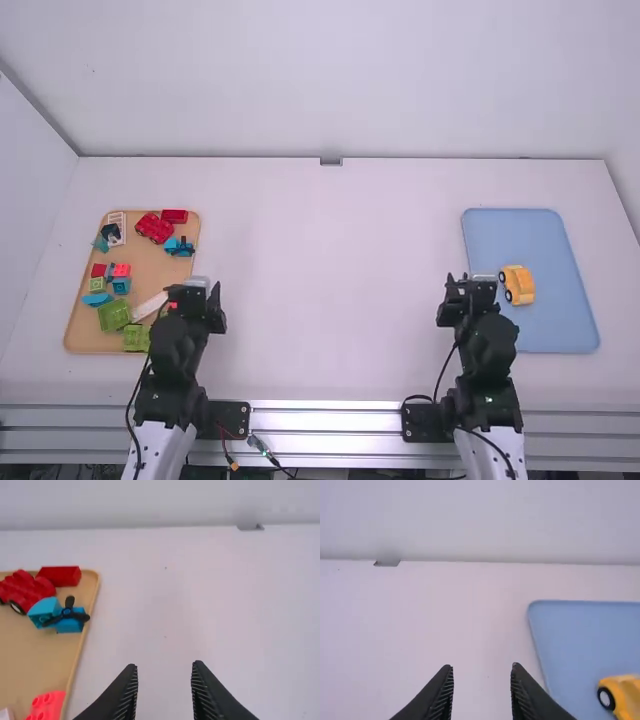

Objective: Assemble lego blocks to make yellow taxi

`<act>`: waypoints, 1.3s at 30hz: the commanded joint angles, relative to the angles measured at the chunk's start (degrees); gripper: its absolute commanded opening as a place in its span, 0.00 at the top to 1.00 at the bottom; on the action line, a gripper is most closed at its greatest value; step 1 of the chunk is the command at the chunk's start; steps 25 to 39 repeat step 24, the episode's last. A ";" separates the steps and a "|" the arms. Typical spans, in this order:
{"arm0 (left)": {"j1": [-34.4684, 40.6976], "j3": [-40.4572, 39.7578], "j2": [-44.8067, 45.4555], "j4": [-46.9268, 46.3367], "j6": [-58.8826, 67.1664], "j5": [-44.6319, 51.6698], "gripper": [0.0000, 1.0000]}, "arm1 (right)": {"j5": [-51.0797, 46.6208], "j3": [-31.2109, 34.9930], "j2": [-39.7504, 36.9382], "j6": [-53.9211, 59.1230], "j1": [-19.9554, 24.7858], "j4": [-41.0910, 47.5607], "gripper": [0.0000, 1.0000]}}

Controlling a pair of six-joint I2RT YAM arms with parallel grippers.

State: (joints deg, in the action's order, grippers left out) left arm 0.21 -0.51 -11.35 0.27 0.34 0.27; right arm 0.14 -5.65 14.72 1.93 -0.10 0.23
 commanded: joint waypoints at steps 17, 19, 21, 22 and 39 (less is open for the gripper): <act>-0.21 0.51 11.35 -0.27 -0.34 -0.27 0.97 | -0.14 5.65 -14.72 -1.93 0.10 -0.23 0.96; -0.21 0.51 11.35 -0.27 -0.34 -0.27 0.98 | -0.14 5.65 -14.72 -1.93 0.10 -0.23 0.98; -0.21 0.51 11.35 -0.27 -0.34 -0.27 1.00 | -0.14 5.65 -14.72 -1.93 0.10 -0.23 1.00; -0.21 0.51 11.35 -0.27 -0.34 -0.27 1.00 | -0.14 5.65 -14.72 -1.93 0.10 -0.23 1.00; -0.21 0.51 11.35 -0.27 -0.34 -0.27 1.00 | -0.14 5.65 -14.72 -1.93 0.10 -0.23 1.00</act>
